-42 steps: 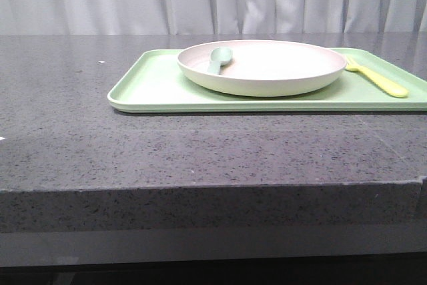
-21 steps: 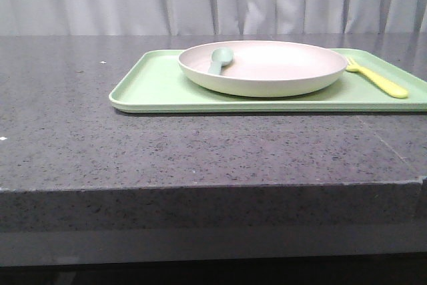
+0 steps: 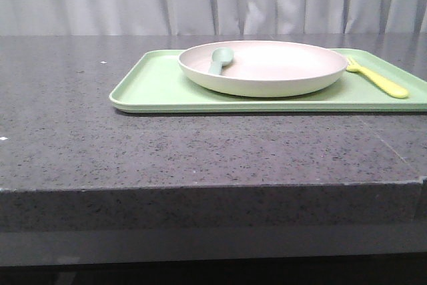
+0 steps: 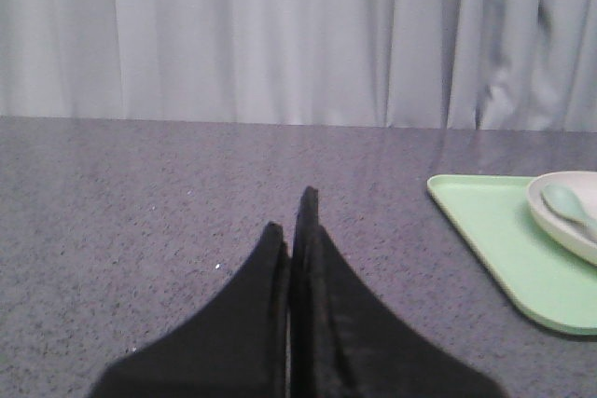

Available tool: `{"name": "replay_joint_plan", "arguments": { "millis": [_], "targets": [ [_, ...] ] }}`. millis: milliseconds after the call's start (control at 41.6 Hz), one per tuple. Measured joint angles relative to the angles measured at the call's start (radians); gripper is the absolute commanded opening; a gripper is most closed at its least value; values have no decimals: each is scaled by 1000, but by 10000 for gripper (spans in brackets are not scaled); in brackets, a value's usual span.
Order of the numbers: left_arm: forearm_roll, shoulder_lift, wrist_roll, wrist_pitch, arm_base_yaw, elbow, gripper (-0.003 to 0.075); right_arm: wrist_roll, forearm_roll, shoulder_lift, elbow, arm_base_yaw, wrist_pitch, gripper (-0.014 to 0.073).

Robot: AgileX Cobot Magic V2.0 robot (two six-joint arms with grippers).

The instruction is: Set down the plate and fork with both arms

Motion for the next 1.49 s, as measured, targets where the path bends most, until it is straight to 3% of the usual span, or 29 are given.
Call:
{"name": "replay_joint_plan", "arguments": {
  "millis": [192,1489],
  "targets": [
    [95,-64,-110,-186,0,188,-18,0,0,0,0,0,0,-67],
    [141,-82,-125,-131,0,191,-18,0,2,0,0,0,0,-67]
  ]
}}
